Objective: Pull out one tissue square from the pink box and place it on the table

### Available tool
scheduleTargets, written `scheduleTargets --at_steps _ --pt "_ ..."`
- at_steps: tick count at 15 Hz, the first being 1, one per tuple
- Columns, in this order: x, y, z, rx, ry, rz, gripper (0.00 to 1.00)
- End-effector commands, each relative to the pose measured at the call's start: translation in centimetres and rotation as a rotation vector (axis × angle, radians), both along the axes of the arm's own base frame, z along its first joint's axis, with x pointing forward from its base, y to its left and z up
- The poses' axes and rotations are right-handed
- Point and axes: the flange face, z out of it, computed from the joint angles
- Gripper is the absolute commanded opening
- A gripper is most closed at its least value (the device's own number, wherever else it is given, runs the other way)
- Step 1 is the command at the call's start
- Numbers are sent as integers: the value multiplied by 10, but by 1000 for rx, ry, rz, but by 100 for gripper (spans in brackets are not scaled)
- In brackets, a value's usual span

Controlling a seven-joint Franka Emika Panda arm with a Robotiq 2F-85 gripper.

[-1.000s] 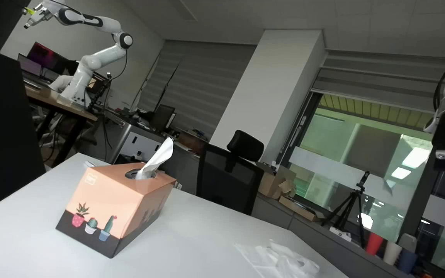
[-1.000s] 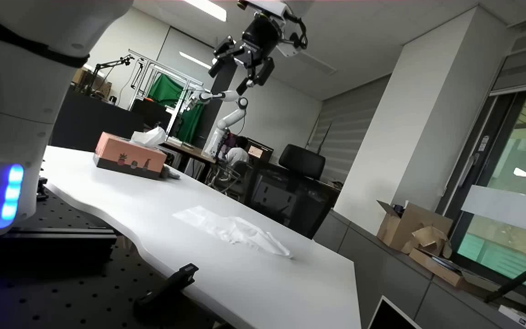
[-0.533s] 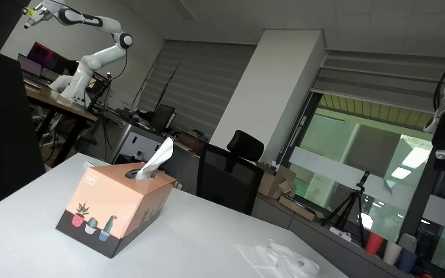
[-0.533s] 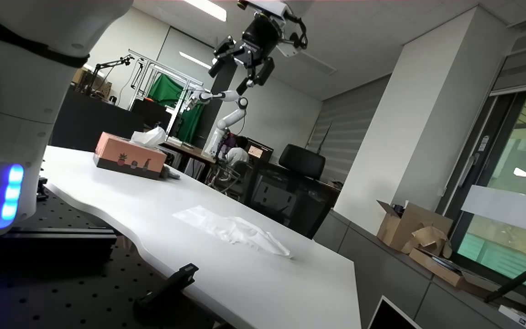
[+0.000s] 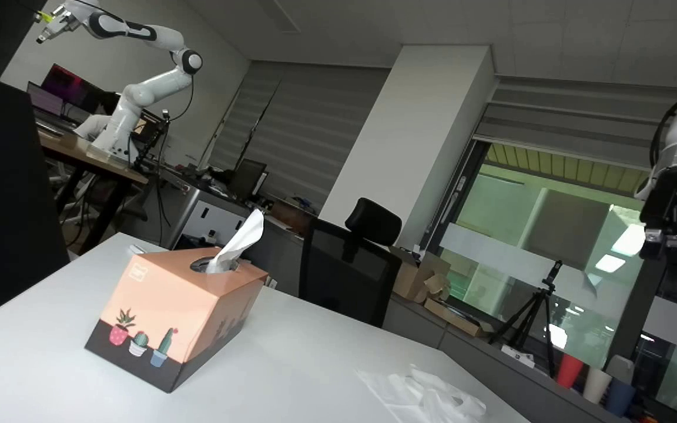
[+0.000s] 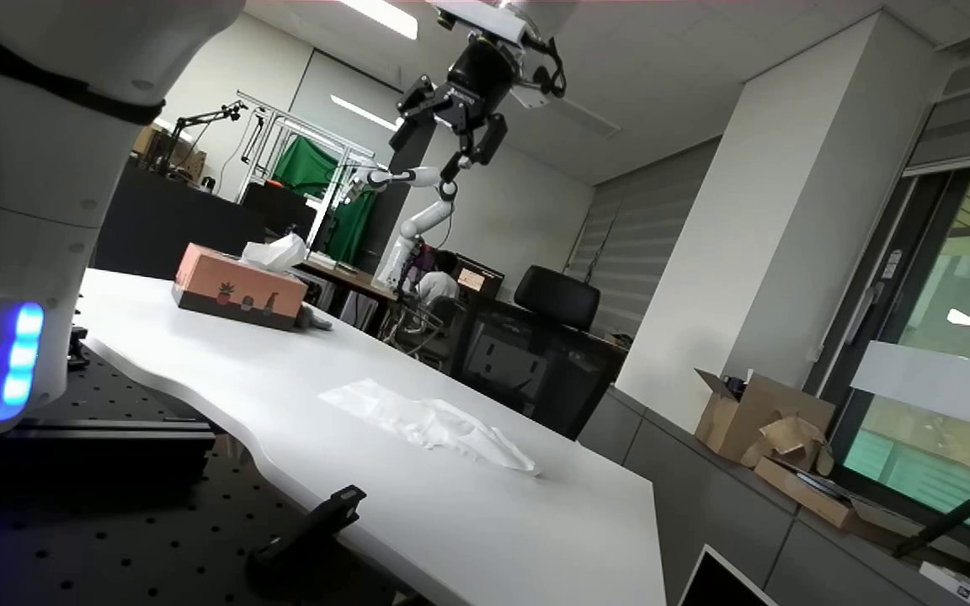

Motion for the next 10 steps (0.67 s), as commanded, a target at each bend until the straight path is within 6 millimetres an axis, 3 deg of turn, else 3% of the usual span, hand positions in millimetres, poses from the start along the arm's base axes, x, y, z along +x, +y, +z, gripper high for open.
scheduleTargets --at_steps 1,5,10 --pt "36 18 -5 -32 -100 -25 100" --pt "85 65 -26 -85 -268 -84 100" --pt "128 165 -56 -106 -499 -150 100"
